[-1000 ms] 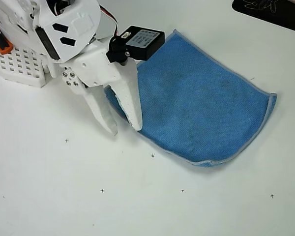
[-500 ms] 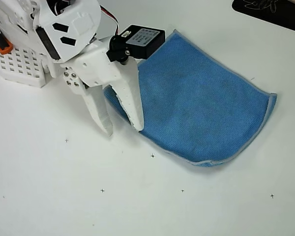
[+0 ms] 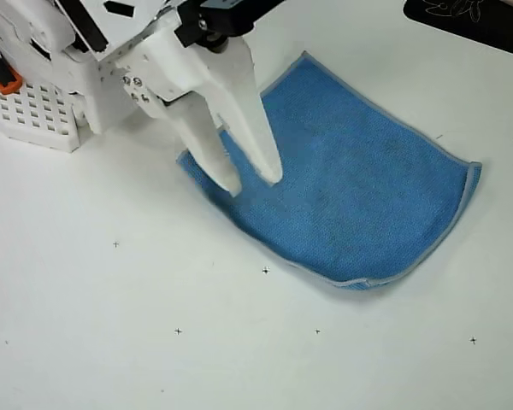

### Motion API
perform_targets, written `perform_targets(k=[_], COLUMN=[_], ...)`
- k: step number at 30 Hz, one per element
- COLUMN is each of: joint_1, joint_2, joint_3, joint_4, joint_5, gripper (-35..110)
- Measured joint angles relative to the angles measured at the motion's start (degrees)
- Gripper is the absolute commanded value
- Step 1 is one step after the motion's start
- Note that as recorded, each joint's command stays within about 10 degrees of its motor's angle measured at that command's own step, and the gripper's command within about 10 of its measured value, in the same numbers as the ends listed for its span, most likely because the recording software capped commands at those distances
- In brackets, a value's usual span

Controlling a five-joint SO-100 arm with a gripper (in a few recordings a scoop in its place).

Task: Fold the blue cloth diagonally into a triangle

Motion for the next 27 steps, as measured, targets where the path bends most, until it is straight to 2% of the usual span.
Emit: perform_targets(k=[6,14,27], joint_1=[-2.1,-3.2,-0.6], joint_2=[-7.7,-27.4,-54.0], joint_3=[0.6,-8.7,-25.0], joint_4=[-3.5,-3.4,9.2], joint_5=[10.5,18.4,22.0], gripper=[35,35,35])
